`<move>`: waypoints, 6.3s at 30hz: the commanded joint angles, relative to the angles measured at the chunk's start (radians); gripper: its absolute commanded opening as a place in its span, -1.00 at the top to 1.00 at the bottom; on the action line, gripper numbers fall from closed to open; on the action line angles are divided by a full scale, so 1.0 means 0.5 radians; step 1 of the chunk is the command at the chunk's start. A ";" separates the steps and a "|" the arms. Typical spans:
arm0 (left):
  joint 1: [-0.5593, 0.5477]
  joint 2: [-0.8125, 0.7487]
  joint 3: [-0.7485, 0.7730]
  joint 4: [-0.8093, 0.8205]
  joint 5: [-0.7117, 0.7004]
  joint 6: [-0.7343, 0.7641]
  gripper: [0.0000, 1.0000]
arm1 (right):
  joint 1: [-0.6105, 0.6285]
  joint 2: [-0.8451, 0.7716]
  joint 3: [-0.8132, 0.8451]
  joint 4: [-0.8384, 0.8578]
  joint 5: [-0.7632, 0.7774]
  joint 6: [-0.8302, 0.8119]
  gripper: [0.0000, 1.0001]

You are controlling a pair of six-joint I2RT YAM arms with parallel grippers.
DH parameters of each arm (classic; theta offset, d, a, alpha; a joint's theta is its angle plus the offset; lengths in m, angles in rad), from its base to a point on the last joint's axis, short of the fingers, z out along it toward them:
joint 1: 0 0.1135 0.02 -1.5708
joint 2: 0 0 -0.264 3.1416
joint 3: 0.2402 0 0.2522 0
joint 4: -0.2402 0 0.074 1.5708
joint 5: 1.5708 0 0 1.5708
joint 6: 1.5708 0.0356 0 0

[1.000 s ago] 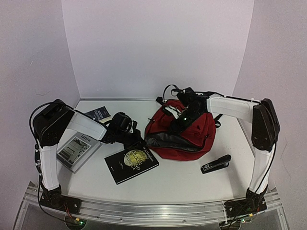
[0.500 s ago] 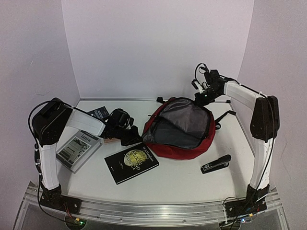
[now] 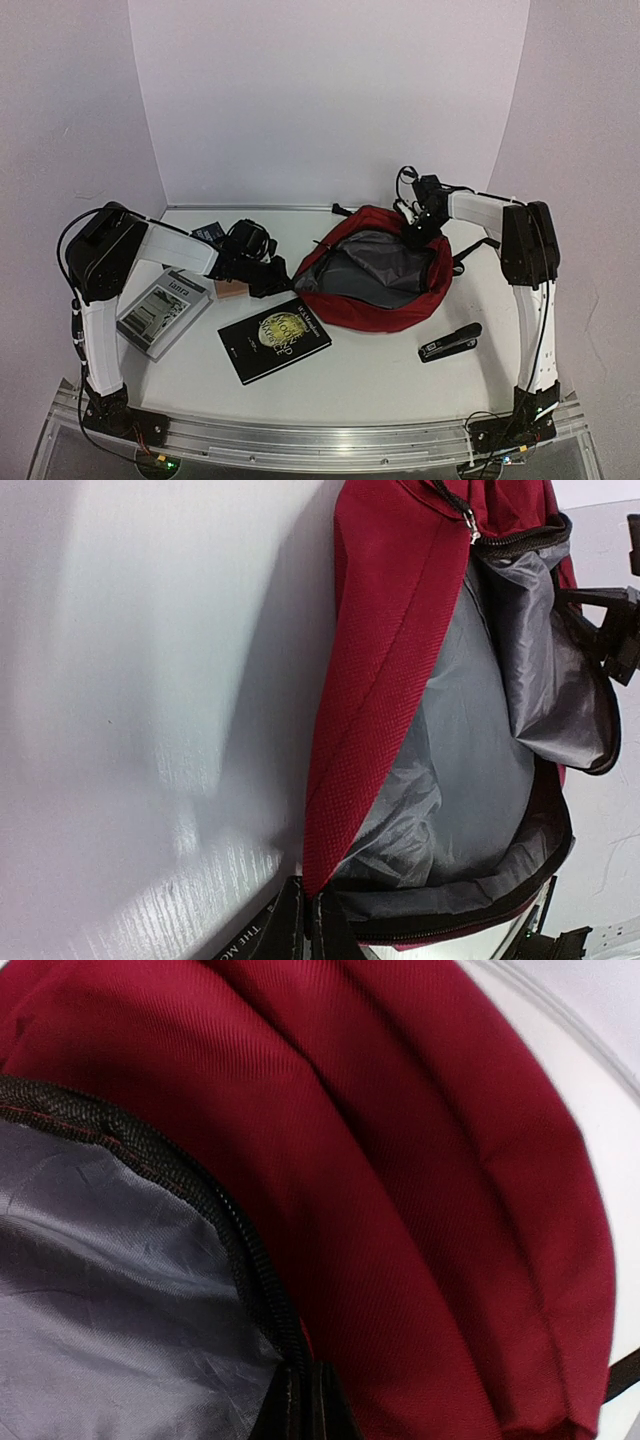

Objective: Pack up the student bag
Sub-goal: Unzip the student bag at the center of the board, then pick up the book from the center of the board.

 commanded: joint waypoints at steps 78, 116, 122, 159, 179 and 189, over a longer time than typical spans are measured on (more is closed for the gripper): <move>1.628 -1.210 -0.635 -1.097 -0.394 0.424 -0.99 | 0.748 -0.874 -0.952 0.082 -1.123 0.319 -0.97; 1.556 -1.024 -0.923 -0.849 -0.166 0.423 -0.64 | 1.221 -0.222 -0.377 0.397 -1.211 0.818 -0.95; 1.424 -1.171 -0.921 -0.925 -0.112 0.366 -0.50 | 1.250 -0.113 -0.251 0.460 -1.251 0.945 -0.95; 0.943 -1.501 -1.372 -0.463 0.442 -0.004 -0.22 | 1.358 0.393 -0.095 1.112 -1.448 1.880 -0.30; 0.727 -1.253 -1.171 -0.256 0.221 -0.240 -0.36 | 1.051 0.012 -0.314 0.995 -1.194 1.646 -0.55; 0.730 -1.173 -1.423 0.154 0.324 -0.332 -0.61 | 1.098 -0.065 -0.490 0.855 -1.213 1.563 -0.47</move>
